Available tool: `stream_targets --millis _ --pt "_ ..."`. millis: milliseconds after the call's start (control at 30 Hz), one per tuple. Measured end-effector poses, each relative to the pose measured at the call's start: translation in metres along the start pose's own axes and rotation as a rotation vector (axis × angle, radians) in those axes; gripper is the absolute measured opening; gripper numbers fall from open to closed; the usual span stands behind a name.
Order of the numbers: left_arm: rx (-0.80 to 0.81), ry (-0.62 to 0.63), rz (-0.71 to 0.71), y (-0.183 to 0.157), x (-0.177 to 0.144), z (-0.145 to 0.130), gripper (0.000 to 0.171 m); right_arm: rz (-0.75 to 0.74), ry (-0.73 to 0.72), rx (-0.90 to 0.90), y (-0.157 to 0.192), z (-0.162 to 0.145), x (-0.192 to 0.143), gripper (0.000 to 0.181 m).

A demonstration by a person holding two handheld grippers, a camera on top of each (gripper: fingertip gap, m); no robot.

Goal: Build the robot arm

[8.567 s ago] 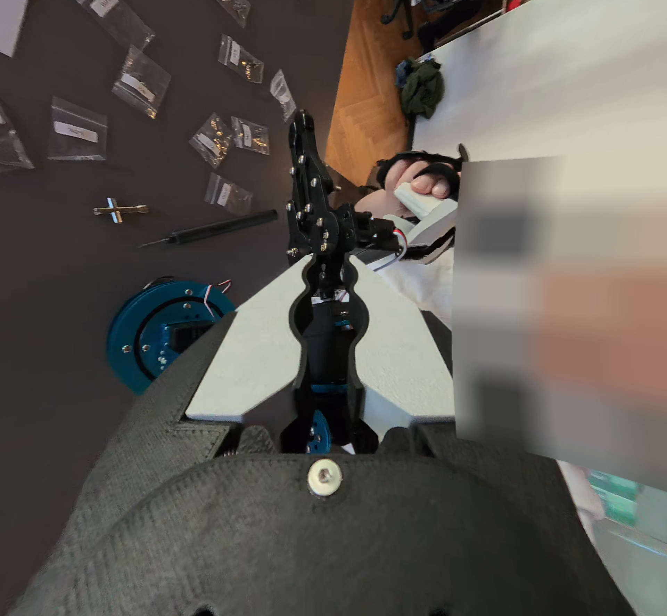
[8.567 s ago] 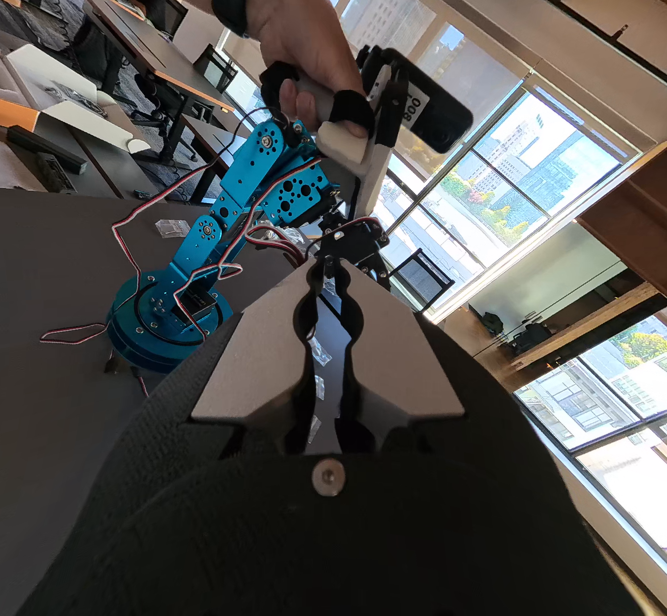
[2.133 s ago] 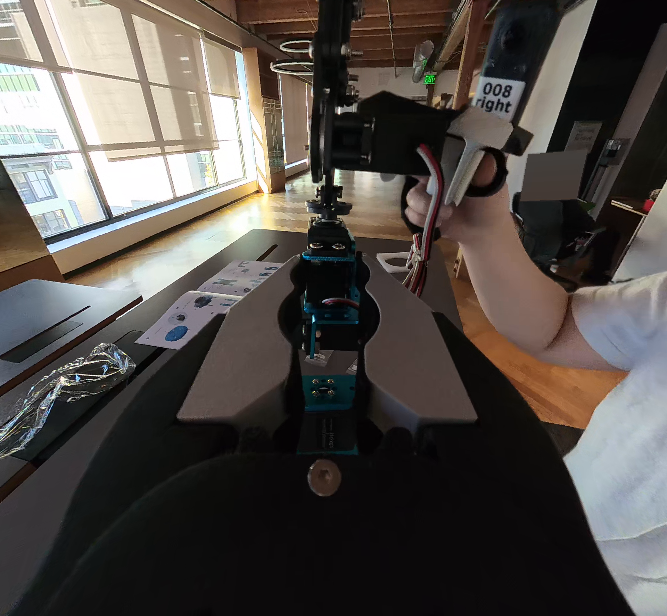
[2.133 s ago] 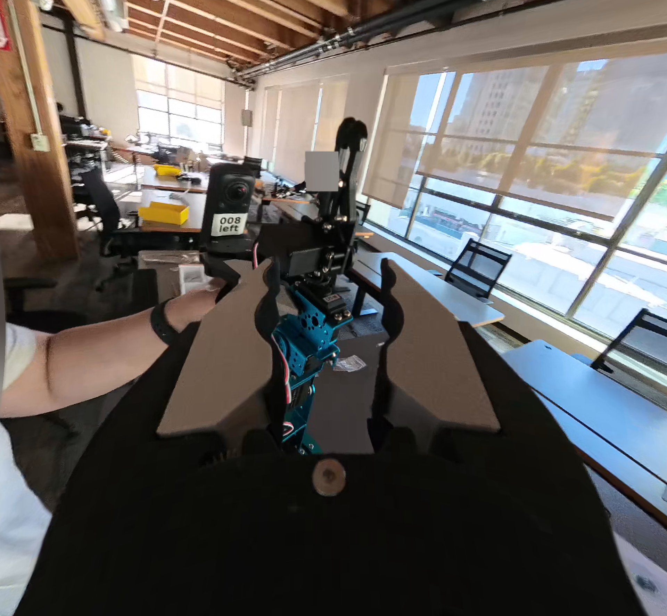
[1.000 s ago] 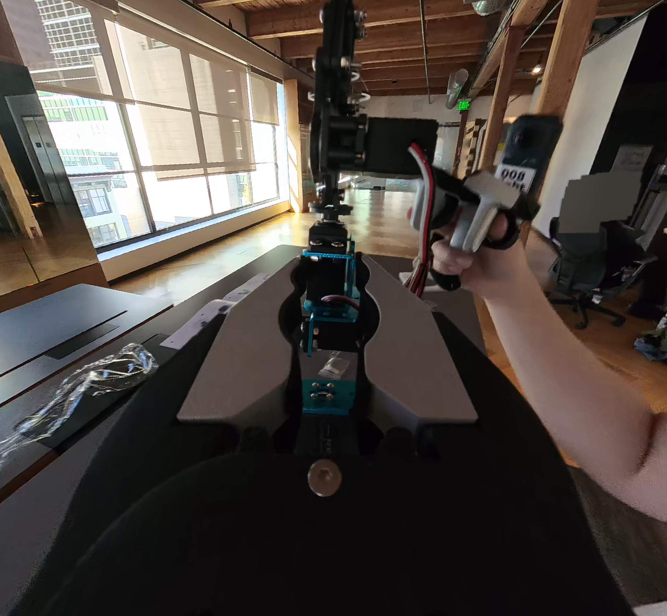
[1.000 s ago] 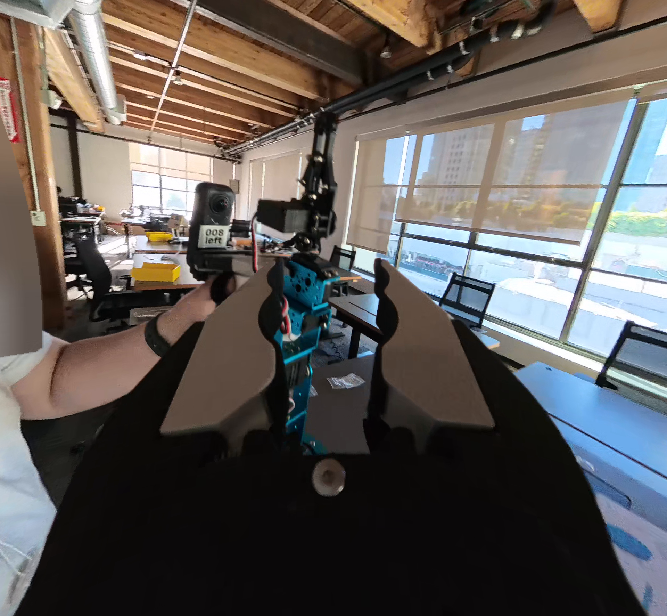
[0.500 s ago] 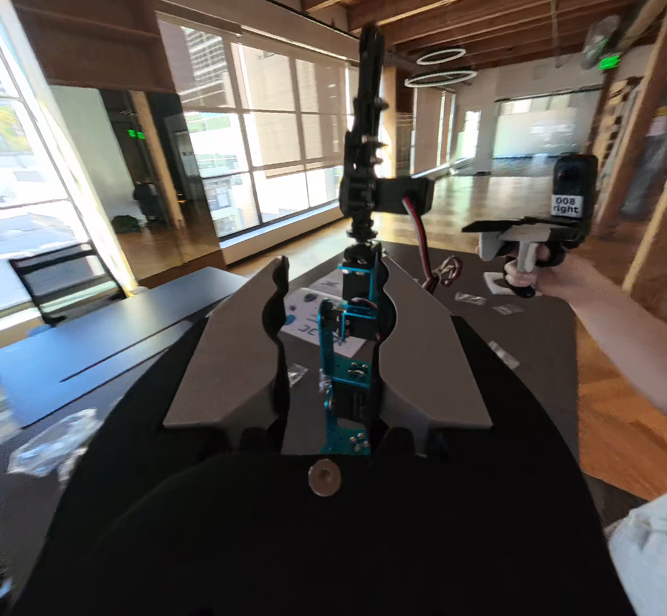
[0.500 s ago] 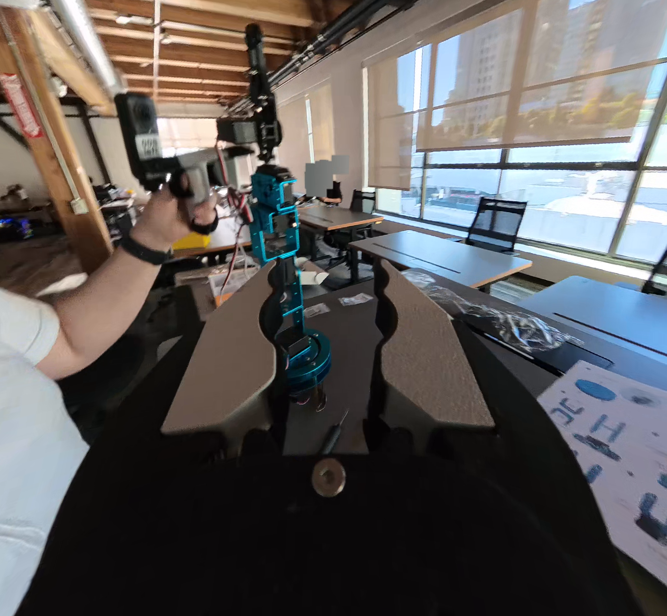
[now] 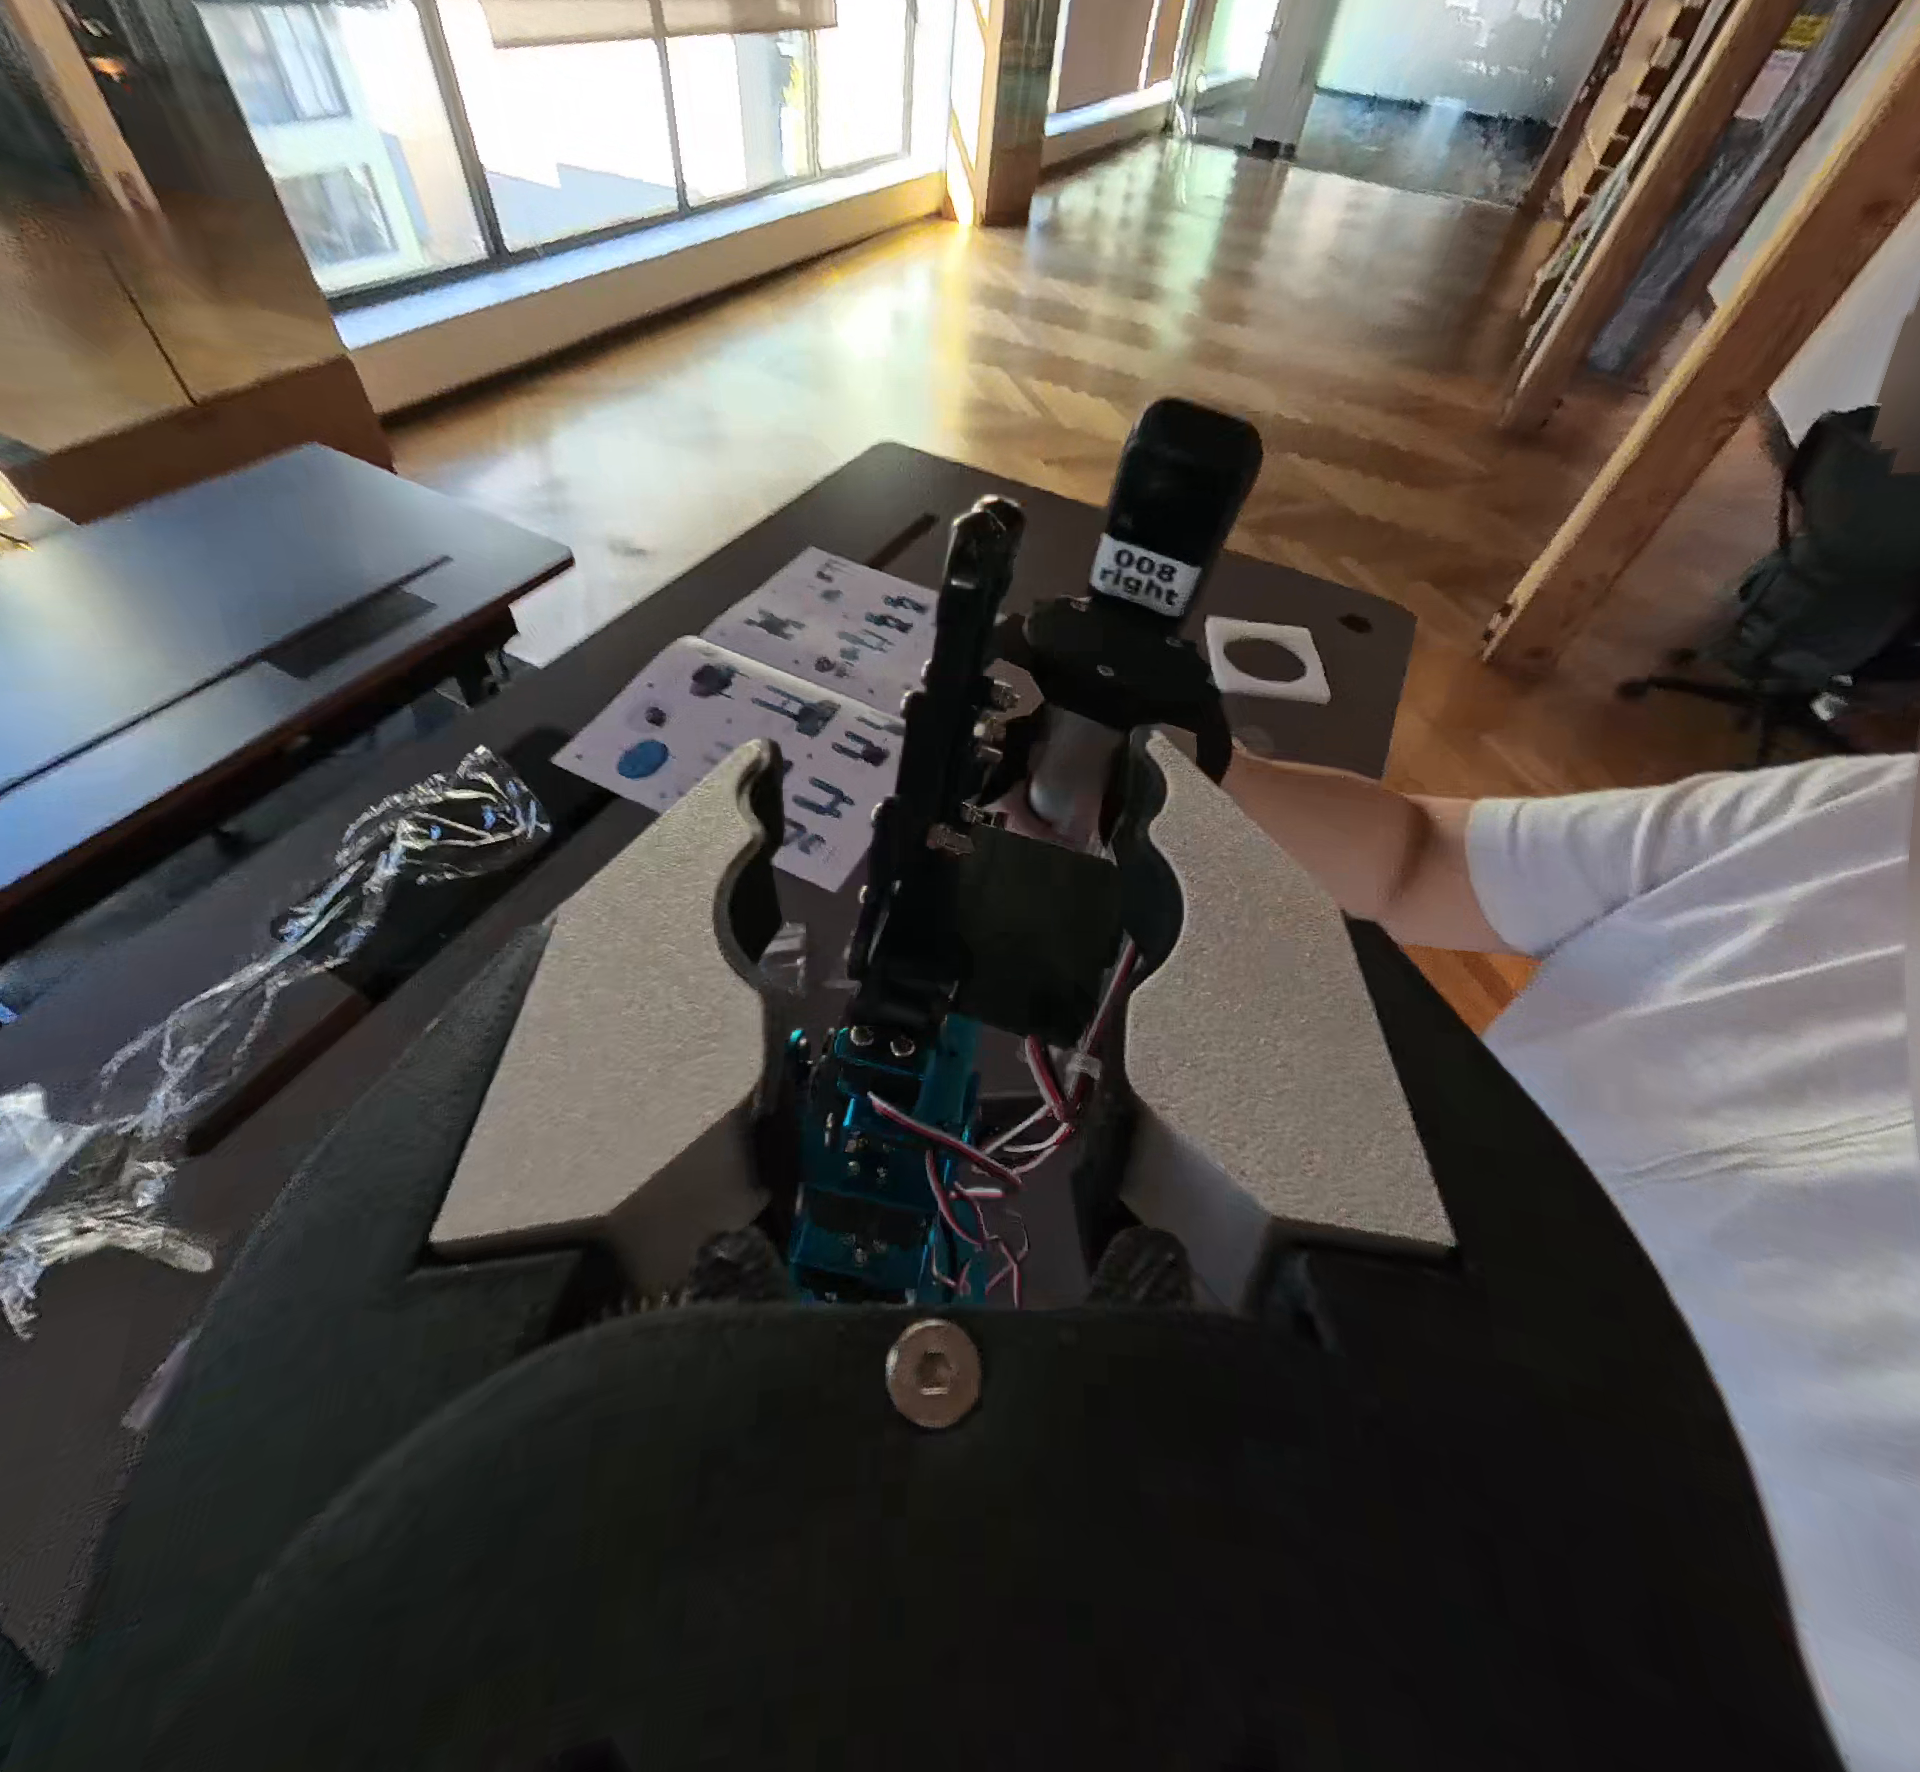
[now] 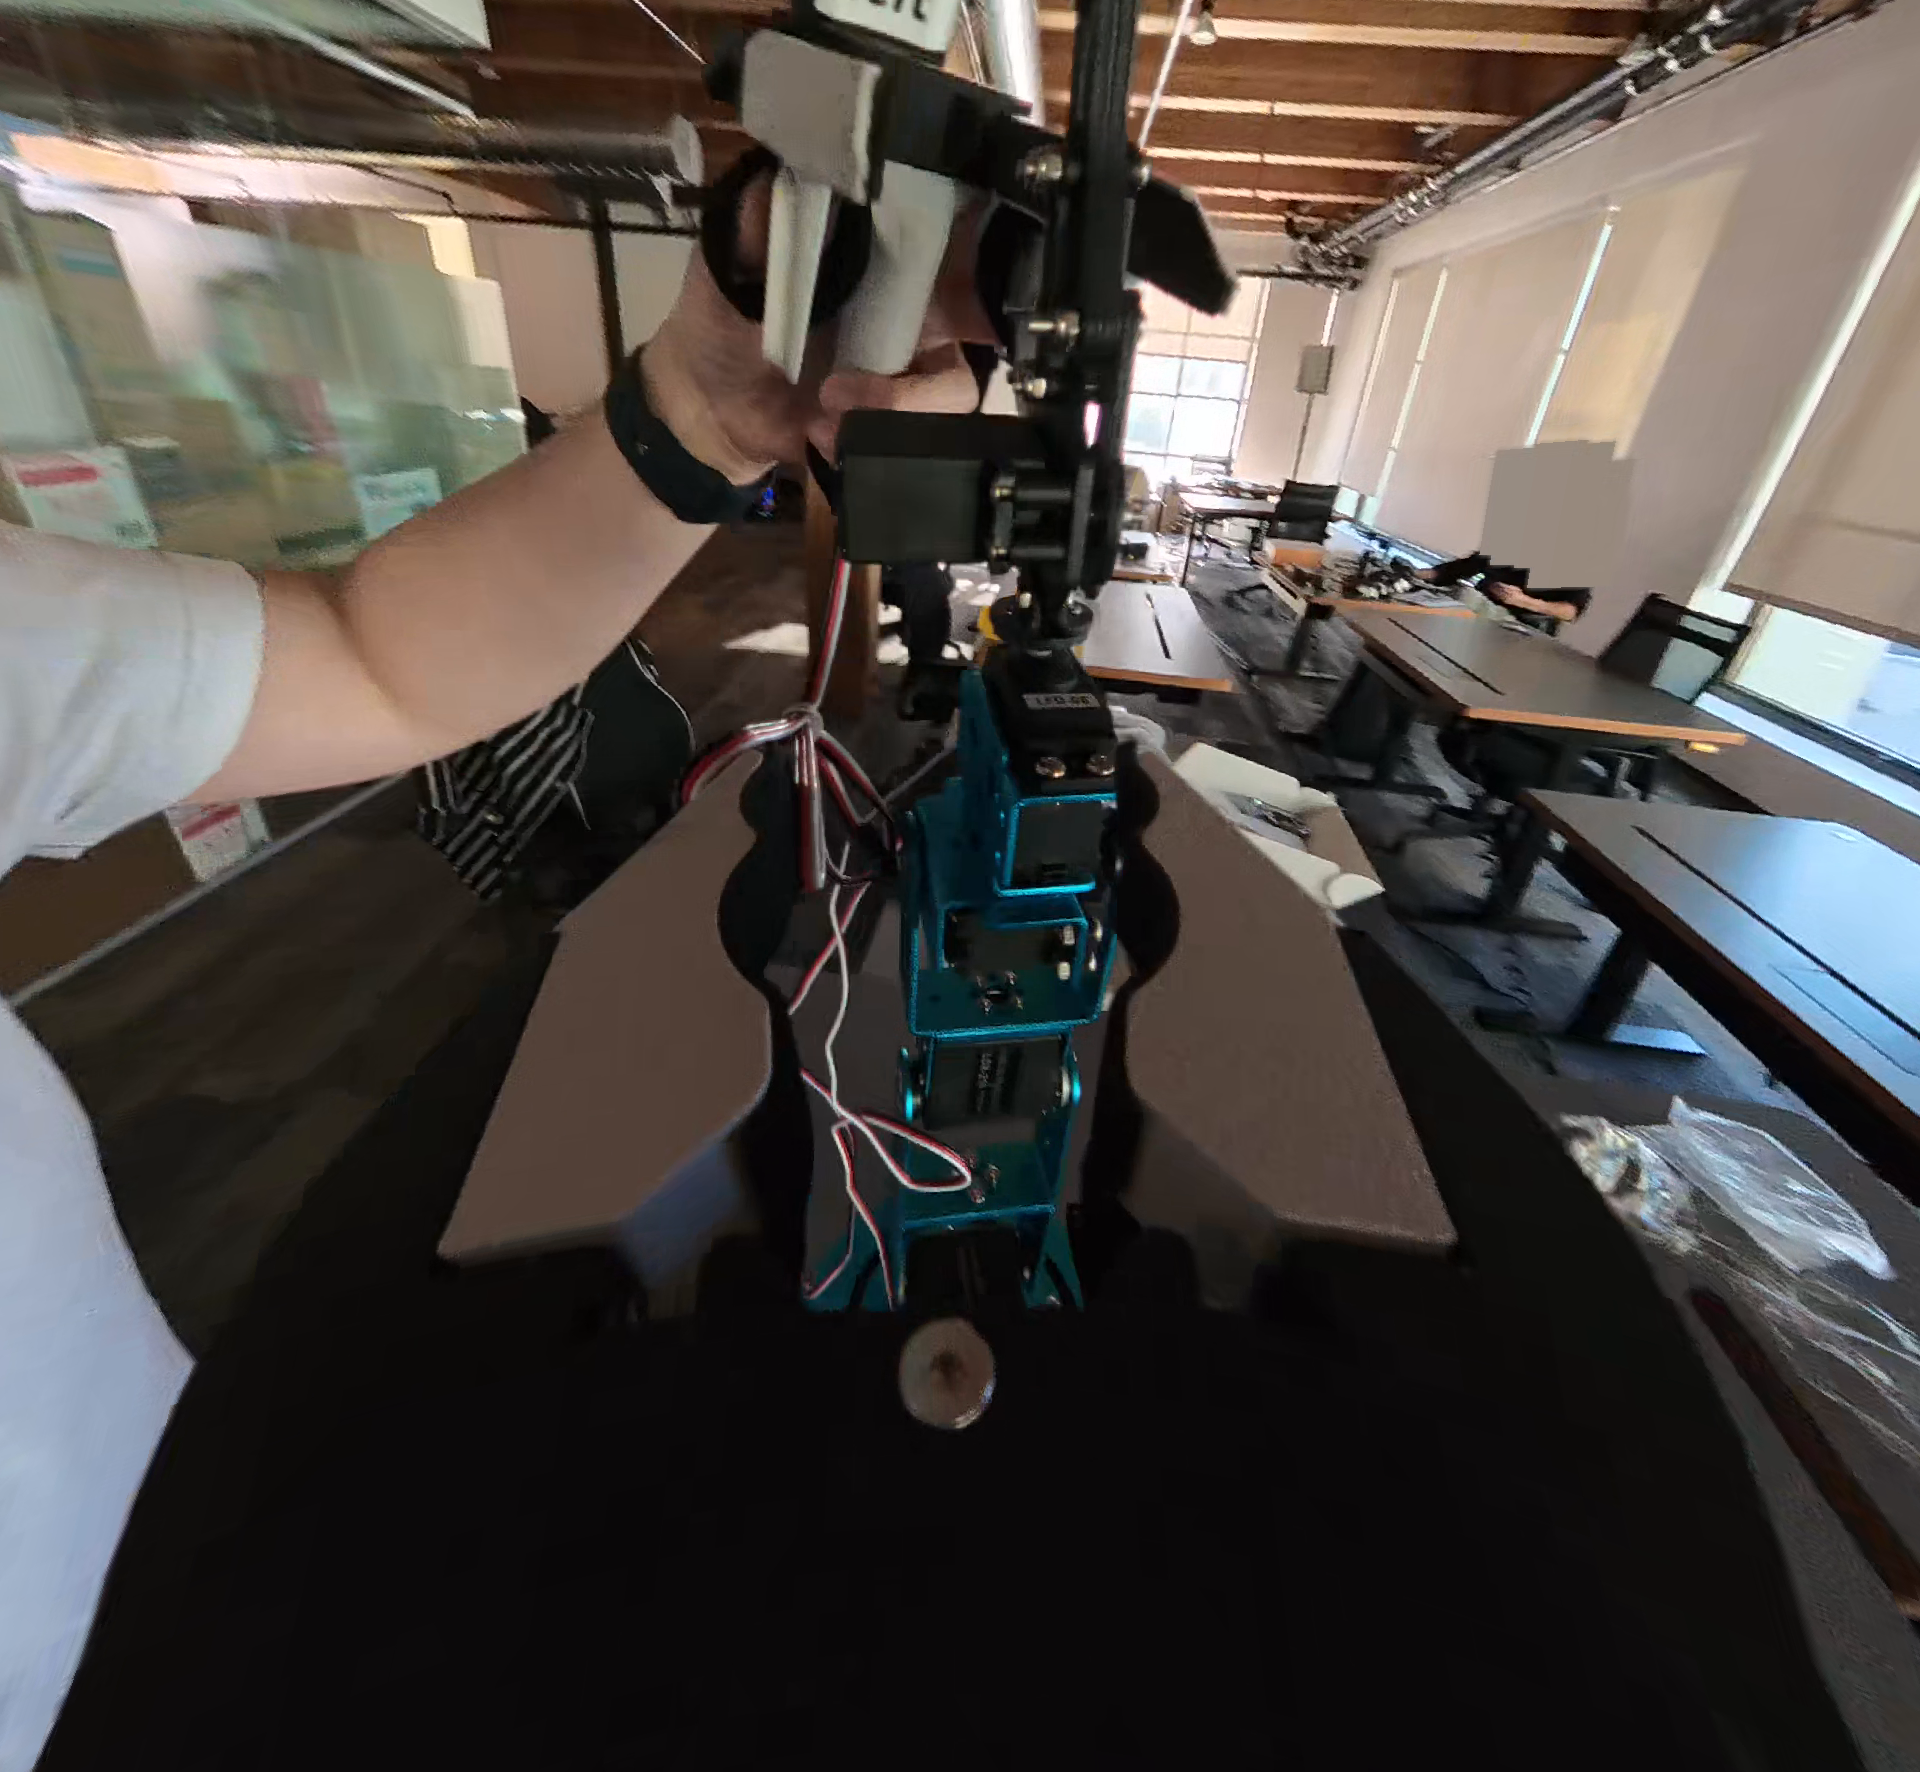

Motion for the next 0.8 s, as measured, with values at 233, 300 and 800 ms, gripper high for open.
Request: stream_targets --millis 233,300,800 --pt "0.017 0.187 0.013 0.002 0.023 -0.016 0.039 0.055 -0.012 -0.009 -0.018 -0.001 -0.016 0.059" --pt "0.011 0.188 0.033 0.000 0.024 -0.016 0.029 0.115 -0.021 0.006 -0.020 -0.002 -0.015 0.059" --pt "-0.109 0.157 0.240 -0.005 0.021 -0.017 0.024 0.242 0.104 0.035 -0.036 -0.007 0.019 0.057"
Point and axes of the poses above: each gripper's, where its closed fingertips meet, x out along the fingers, z out of its top, y = z × x across the jaws, the point moved 7 cm from there along -x, back along the fingers, and after that the axes turned 5 degrees about x, right-handed, at the moved point
